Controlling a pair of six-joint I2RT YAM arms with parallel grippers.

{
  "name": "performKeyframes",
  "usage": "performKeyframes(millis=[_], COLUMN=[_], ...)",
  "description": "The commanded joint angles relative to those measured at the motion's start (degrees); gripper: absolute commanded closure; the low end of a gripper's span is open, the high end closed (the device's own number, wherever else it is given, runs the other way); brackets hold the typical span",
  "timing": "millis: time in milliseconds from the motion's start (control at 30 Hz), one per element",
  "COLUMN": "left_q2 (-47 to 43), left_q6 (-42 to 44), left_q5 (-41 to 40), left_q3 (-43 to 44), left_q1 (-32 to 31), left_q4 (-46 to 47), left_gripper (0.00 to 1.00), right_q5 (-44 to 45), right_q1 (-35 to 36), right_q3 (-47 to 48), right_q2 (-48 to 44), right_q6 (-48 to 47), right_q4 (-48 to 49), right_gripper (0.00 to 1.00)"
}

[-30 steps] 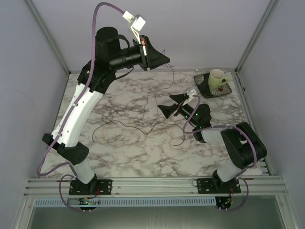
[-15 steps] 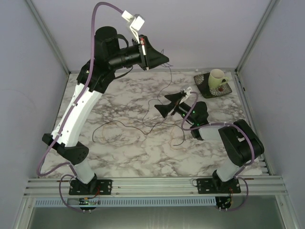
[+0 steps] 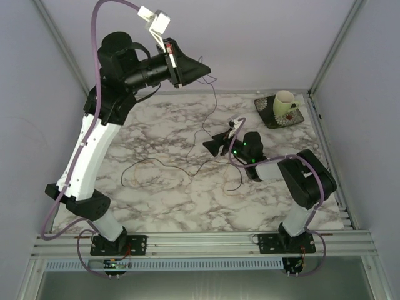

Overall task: Zip-tie the wires
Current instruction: Straighten the cable at the center of the board.

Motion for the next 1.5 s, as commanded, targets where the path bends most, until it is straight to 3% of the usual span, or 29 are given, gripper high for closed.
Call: performKeyframes(millis=[0, 133, 167, 267, 400, 567, 767, 933, 1033, 1133, 1467], left_q2=[-2.15, -3.10, -3.53, -5.45, -10.05, -15.43, -18.27, -20.55, -21.90, -23.06, -22.60], left_q6=[-0.51, 0.16, 0.66, 3.58, 7.25, 12.99, 19.10, 21.79, 22.04, 21.70, 20.55], left_q5=[1.18, 1.03, 0.63, -1.19, -5.38, -13.38, -20.55, -20.87, -23.26, -25.56, -29.21], left_q3=[1.07, 0.72, 0.72, -0.23, -5.87, -15.43, -26.07, -34.66, -38.06, -41.67, -53.07], left_q1=[1.16, 2.42, 3.04, 5.57, 10.62, 14.61, 15.63, 15.62, 15.61, 15.79, 18.00], left_q4=[2.28, 1.73, 1.11, -1.75, -5.37, -11.20, -19.14, -21.66, -22.92, -23.44, -23.46], left_gripper=[1.00, 1.00, 1.00, 1.00, 1.00, 1.00, 1.00, 1.00, 1.00, 1.00, 1.00], right_q5=[0.13, 0.43, 1.52, 7.14, 23.95, 41.26, 62.76, 77.45, 76.97, 70.87, 54.29], right_q1=[0.65, 0.68, 0.61, 0.25, 0.26, 0.64, 5.17, 10.40, 11.87, 12.12, 12.34], right_q3=[1.79, 2.69, 3.40, 7.01, 16.62, 27.09, 34.20, 38.38, 40.68, 40.57, 31.56], right_q2=[0.27, -0.91, -1.93, -7.14, -14.86, -20.16, -23.92, -24.82, -23.68, -22.61, -14.84], right_q6=[-0.52, -0.42, -1.22, -6.56, -13.82, -17.04, -21.08, -20.87, -17.75, -14.25, -8.78], right_q4=[-1.38, -3.74, -6.24, -18.29, -38.07, -54.96, -72.78, -88.29, -98.08, -101.42, -93.14], right_gripper=[0.50, 0.96, 1.00, 1.00, 1.00, 1.00, 1.00, 1.00, 1.00, 1.00, 1.00])
